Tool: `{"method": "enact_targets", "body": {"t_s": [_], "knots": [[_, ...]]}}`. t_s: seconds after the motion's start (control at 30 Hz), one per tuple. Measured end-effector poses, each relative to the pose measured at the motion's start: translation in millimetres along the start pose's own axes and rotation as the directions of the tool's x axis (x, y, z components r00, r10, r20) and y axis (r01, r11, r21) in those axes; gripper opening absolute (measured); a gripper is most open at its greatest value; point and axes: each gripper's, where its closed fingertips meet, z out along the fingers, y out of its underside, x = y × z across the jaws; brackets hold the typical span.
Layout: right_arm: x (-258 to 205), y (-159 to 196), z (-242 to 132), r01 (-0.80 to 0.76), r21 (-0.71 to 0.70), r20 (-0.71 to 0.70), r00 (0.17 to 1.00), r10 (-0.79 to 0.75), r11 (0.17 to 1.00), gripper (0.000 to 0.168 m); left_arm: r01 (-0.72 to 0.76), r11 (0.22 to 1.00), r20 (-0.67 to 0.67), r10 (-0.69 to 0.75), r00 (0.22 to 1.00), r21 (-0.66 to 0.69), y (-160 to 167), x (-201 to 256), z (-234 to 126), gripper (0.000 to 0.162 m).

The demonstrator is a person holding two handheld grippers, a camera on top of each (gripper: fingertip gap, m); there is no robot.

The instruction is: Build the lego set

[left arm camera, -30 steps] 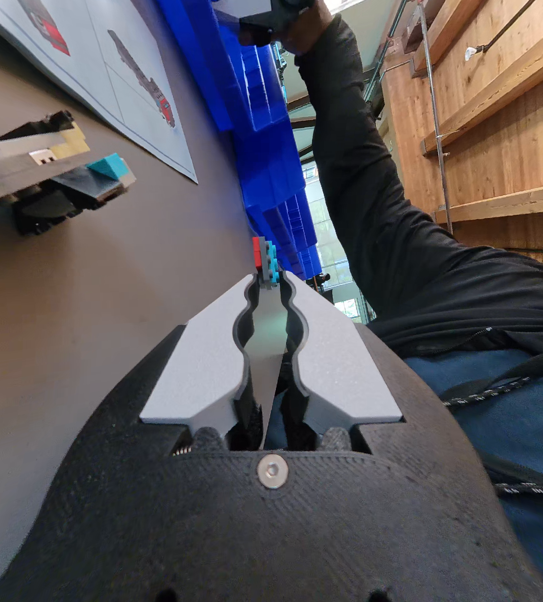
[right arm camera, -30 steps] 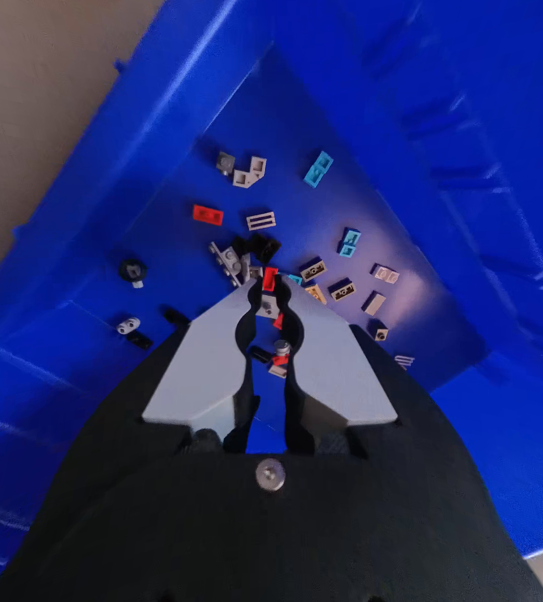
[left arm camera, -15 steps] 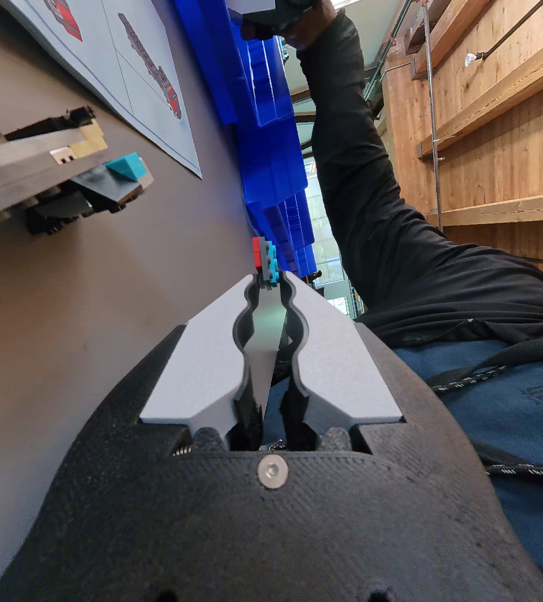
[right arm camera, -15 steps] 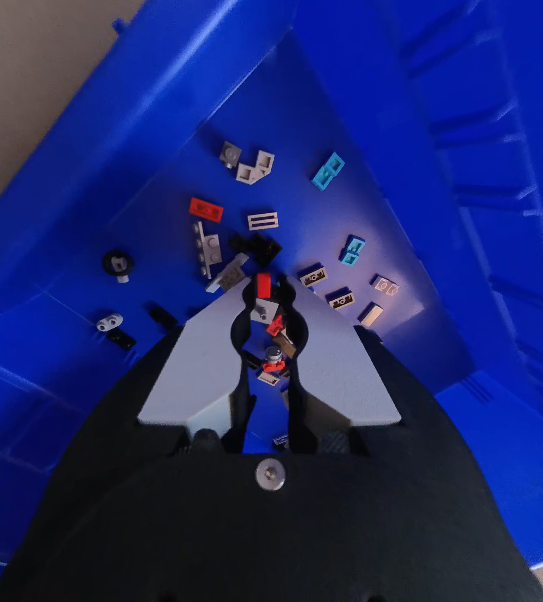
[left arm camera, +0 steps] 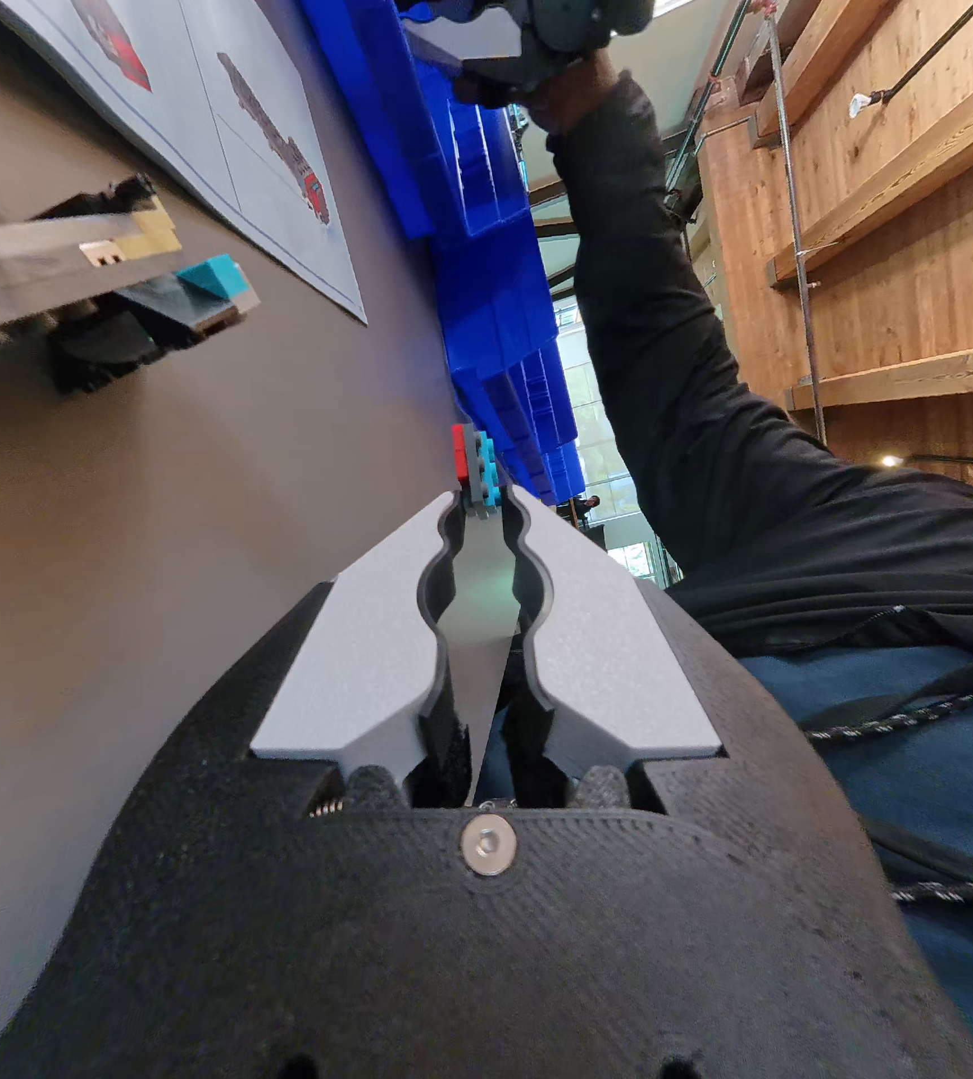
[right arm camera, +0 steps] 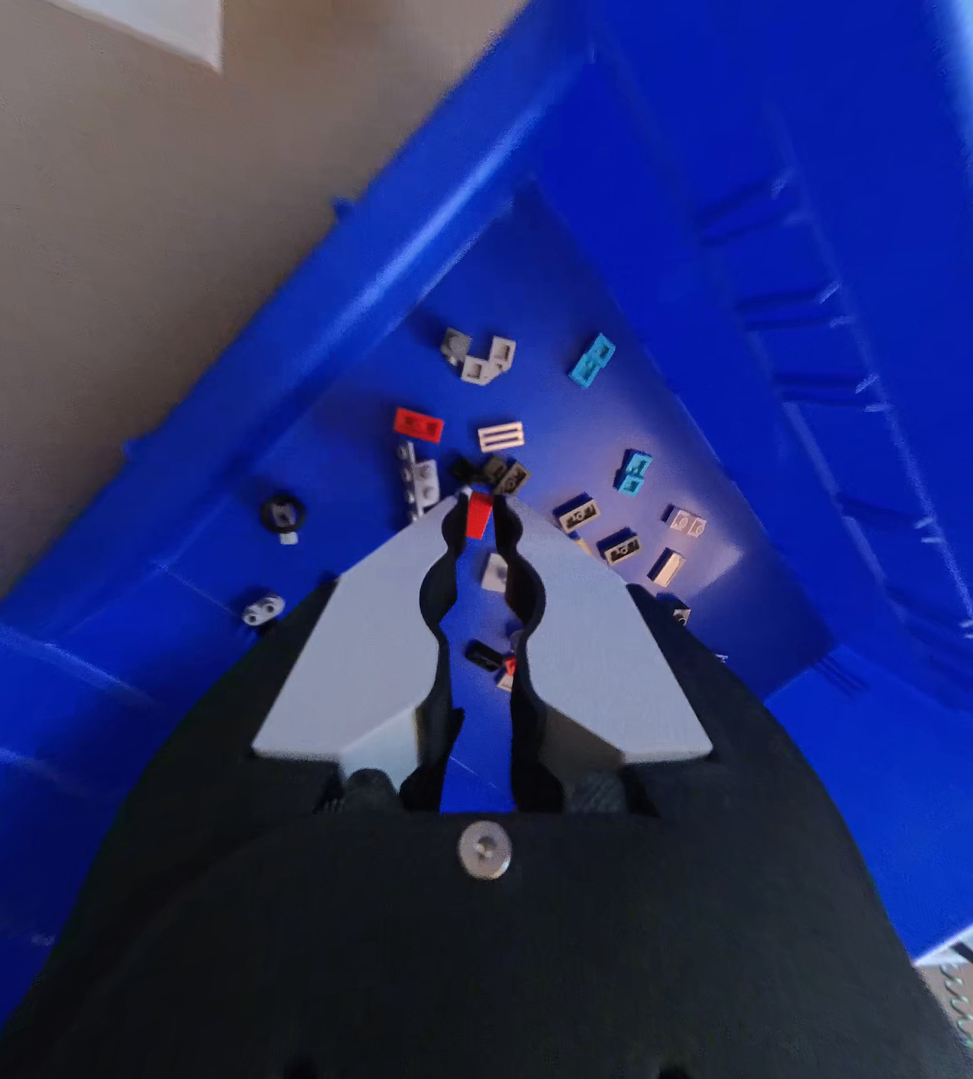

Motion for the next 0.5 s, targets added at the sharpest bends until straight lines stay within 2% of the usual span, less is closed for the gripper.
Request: {"method": "enact_targets", "body": {"t_s": [0.13,0.23,0.33,0.5], "knots": [[-19,-37,-30,0.040,0.093,-0.055,0.998,-0.035,0.995,0.009,0.012,1.000,0.014,-0.011,1.000,-0.016,8,0,-1,0.012],[-55,-86,-56,0.117,0.191,-0.077,0.992,-0.104,0.975,0.009,0.045,0.998,-0.010,-0.045,0.999,-0.052,19,4,-2,0.012],[-115,-143,-72,0.213,0.308,-0.057,0.977,-0.205,0.927,0.009,0.057,0.993,-0.040,-0.061,0.997,-0.099,30,11,-2,0.012],[-231,-230,-79,0.300,0.520,0.023,0.931,-0.365,0.800,0.008,0.060,0.986,-0.088,-0.075,0.993,-0.157,43,24,-5,0.012]]}}
